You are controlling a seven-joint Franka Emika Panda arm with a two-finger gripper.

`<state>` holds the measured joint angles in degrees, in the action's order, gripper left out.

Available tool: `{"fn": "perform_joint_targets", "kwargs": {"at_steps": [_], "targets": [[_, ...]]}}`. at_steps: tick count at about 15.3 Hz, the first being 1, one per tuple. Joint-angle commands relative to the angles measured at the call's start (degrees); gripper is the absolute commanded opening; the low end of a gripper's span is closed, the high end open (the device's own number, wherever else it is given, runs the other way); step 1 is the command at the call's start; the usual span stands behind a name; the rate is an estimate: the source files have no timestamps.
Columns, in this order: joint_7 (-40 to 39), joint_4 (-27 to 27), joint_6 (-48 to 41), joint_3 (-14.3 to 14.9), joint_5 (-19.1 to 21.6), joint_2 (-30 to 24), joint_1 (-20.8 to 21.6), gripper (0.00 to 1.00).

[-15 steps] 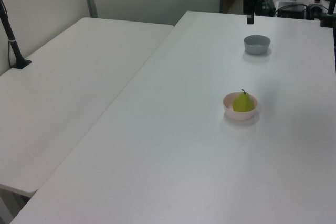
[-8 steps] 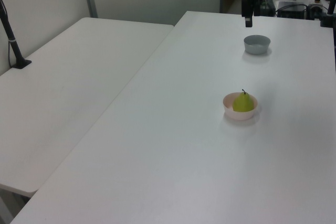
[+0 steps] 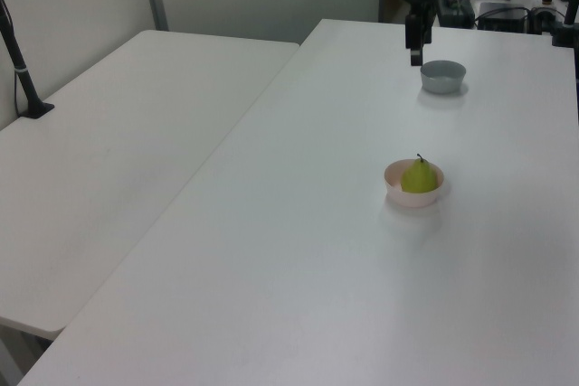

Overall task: Pick up a pear from the bowl
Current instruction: 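Move the gripper over the pink bowl and lower it onto the green pear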

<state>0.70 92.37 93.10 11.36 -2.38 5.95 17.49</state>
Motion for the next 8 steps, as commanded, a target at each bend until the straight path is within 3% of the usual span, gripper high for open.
{"fn": "perform_joint_targets", "kwargs": {"at_steps": [1, 8], "targets": [[0.01, -0.26, 0.95, 1.92, 0.27, 0.81, 6.23, 1.0], [-7.46, 1.32, 0.95, 1.39, 0.54, 5.2, 8.69, 1.0]]}}
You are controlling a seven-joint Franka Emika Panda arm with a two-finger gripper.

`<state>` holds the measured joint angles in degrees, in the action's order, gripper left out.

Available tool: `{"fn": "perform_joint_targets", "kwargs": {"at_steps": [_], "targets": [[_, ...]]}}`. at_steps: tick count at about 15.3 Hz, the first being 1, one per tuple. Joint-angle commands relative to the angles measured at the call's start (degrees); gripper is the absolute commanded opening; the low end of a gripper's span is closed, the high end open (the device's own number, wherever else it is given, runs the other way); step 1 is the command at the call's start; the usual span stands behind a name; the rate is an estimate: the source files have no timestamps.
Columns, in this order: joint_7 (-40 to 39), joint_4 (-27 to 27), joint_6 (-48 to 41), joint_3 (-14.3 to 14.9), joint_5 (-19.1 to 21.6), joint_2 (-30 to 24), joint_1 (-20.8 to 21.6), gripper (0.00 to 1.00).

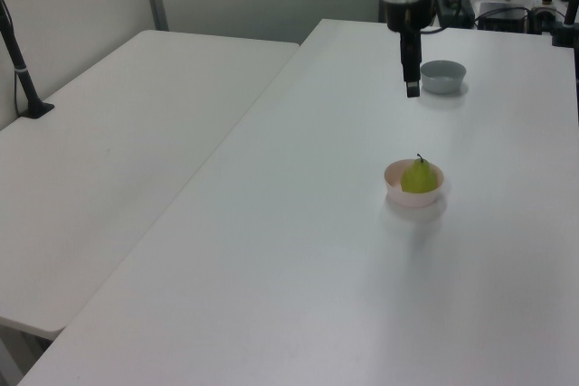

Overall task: Pick up a pear from the bowl
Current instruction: 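Move the gripper over the pink bowl and lower it onto the green pear, then close the gripper around the green pear inside the pink bowl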

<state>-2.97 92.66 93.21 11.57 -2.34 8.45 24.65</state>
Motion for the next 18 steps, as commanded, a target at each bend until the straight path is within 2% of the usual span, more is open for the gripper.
{"fn": "perform_joint_targets", "kwargs": {"at_steps": [1, 4, 9, 15, 17, 18], "targets": [[-4.67, 1.3, 0.92, 1.17, 0.24, 4.19, 1.71, 1.0], [-8.89, 2.0, 2.06, 1.17, -0.03, 8.23, 1.8, 1.0], [-9.25, 3.66, 5.22, 0.74, -0.47, 11.84, 2.68, 1.0], [-9.78, 7.71, 9.09, -1.2, -3.19, 12.81, 2.59, 1.0], [-9.78, 9.2, 10.23, -1.64, -5.47, 12.82, 2.59, 1.0], [-9.86, 9.38, 10.67, -1.64, -5.57, 12.9, 2.51, 0.96]]}}
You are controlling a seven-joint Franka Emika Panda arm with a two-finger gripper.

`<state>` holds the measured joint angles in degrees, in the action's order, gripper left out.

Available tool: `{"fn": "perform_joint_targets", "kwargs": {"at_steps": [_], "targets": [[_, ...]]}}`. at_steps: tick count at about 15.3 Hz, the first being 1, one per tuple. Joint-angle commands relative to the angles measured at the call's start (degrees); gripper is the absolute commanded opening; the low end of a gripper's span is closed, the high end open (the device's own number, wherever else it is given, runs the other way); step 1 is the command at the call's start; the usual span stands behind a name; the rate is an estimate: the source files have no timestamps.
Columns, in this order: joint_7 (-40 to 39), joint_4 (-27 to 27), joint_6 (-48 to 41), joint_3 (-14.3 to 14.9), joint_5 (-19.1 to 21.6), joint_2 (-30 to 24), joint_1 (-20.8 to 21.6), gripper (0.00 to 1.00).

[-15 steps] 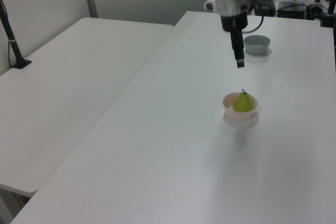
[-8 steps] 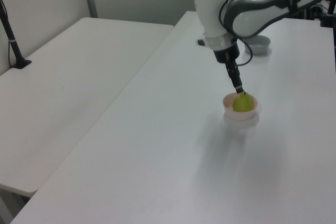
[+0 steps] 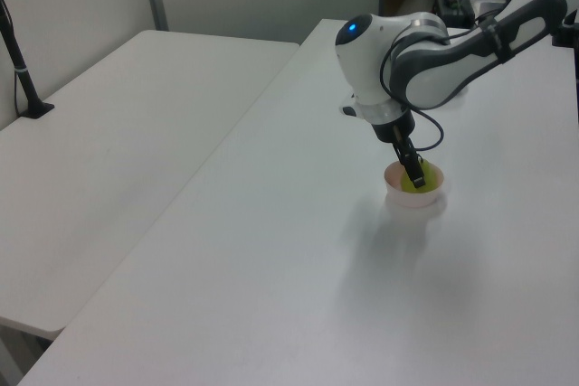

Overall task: Pick up a pear from the bowl
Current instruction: 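Close the gripper around the green pear inside the pink bowl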

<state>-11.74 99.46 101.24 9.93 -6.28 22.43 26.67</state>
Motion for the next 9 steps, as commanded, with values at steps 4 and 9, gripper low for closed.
{"fn": "perform_joint_targets", "kwargs": {"at_steps": [4, 9], "targets": [[-1.53, 3.37, 2.82, -0.09, -1.72, -1.07, 0.58, 0.88], [-1.36, 3.37, 2.91, -0.09, -1.81, -0.37, 0.66, 0.66]]}}
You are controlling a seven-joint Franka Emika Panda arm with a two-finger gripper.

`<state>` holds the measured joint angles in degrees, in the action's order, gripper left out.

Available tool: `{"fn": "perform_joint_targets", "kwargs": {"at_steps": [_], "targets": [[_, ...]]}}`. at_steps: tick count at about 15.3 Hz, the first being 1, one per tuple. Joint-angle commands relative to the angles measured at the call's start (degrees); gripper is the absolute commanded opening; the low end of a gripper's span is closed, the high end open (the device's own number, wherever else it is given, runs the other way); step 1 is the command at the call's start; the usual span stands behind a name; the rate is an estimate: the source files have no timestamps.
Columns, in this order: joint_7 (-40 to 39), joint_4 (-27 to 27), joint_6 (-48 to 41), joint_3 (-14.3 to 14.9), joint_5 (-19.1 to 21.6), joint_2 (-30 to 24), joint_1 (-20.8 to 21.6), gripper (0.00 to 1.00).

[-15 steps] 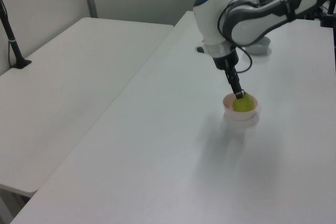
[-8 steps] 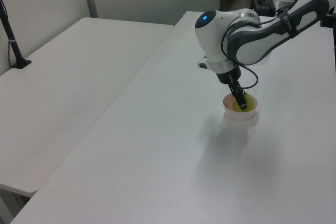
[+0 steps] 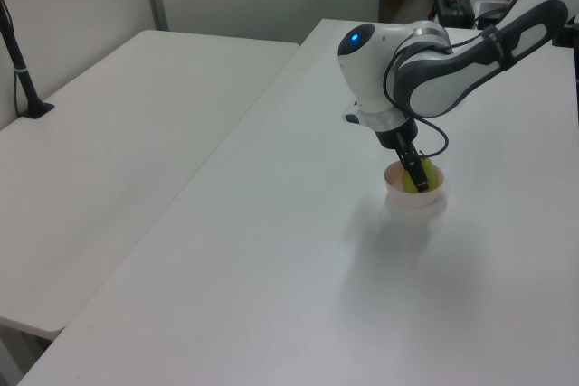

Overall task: Pick up a pear from the bowl
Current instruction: 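Close the gripper around the green pear inside the pink bowl, then lift the pear up out of the pink bowl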

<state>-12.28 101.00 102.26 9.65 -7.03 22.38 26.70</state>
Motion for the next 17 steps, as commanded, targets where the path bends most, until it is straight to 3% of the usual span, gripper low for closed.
{"fn": "perform_joint_targets", "kwargs": {"at_steps": [1, 2, 7, 14, 17], "targets": [[-0.81, 1.83, 1.89, 0.11, -1.06, -0.23, 0.55, 0.65], [-0.9, 1.83, 1.89, -0.16, -1.06, -0.23, 0.55, 0.64], [-0.38, 1.57, 1.72, -0.25, -1.06, -0.49, 0.55, 0.37], [-0.81, -0.54, -4.95, -0.33, 0.08, -9.27, -0.07, 0.35], [-0.9, -0.81, -6.1, -0.33, 1.05, -9.99, -0.68, 0.35]]}}
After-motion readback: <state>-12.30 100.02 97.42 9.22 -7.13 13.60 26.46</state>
